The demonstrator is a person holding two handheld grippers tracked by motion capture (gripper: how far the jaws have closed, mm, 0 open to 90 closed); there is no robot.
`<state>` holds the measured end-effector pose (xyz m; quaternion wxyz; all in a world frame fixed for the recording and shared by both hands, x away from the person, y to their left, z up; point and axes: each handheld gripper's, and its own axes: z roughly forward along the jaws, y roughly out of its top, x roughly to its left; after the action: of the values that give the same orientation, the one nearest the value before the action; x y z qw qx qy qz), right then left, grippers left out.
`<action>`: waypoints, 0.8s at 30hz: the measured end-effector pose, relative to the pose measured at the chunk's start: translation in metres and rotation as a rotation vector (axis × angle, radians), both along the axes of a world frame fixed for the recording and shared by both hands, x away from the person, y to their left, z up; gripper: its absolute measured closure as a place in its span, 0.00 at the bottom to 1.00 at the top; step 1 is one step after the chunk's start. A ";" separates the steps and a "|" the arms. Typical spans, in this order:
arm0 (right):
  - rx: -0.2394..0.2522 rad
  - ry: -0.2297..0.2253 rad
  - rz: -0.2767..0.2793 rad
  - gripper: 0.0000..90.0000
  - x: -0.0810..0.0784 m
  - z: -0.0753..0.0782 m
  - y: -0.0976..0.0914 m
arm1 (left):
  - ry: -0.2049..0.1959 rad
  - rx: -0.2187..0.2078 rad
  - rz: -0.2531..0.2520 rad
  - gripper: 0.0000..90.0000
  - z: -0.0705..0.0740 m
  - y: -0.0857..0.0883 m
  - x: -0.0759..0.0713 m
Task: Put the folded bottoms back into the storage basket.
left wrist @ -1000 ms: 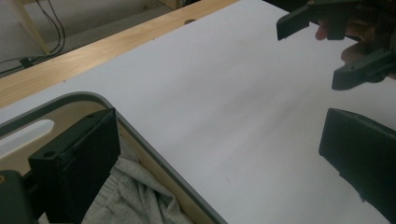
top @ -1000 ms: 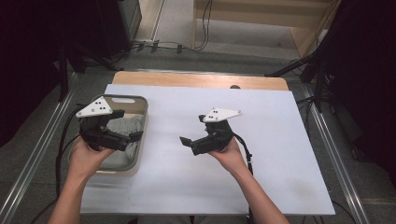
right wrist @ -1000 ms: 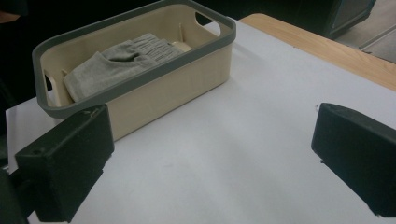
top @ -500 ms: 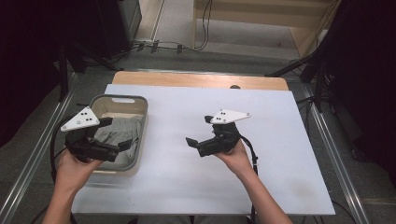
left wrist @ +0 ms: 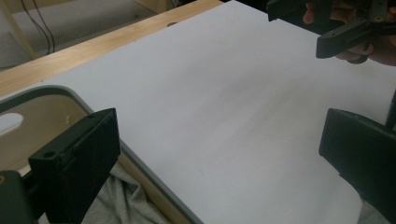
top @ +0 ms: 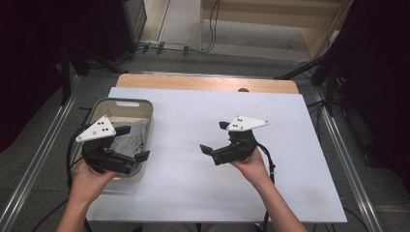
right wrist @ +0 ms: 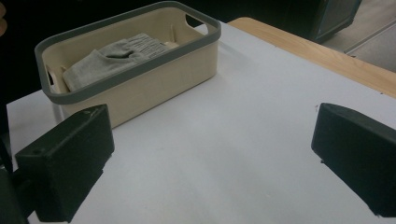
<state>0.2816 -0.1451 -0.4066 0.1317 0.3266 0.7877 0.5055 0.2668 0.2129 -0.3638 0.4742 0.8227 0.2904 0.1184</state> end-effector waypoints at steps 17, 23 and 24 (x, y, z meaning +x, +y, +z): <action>-0.021 -0.016 -0.027 0.00 -0.018 -0.007 -0.034 | 0.013 -0.024 -0.060 0.00 -0.018 -0.028 0.005; -0.021 -0.025 -0.031 0.00 -0.024 -0.011 -0.045 | -0.004 -0.036 -0.065 0.00 -0.020 -0.031 0.005; -0.022 -0.026 -0.033 0.00 -0.025 -0.011 -0.047 | -0.010 -0.037 -0.066 0.00 -0.020 -0.031 0.005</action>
<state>0.2567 -0.1918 -0.4178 0.1540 0.3313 0.7859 0.4989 0.2717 0.1816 -0.3842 0.4944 0.8223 0.2628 0.1015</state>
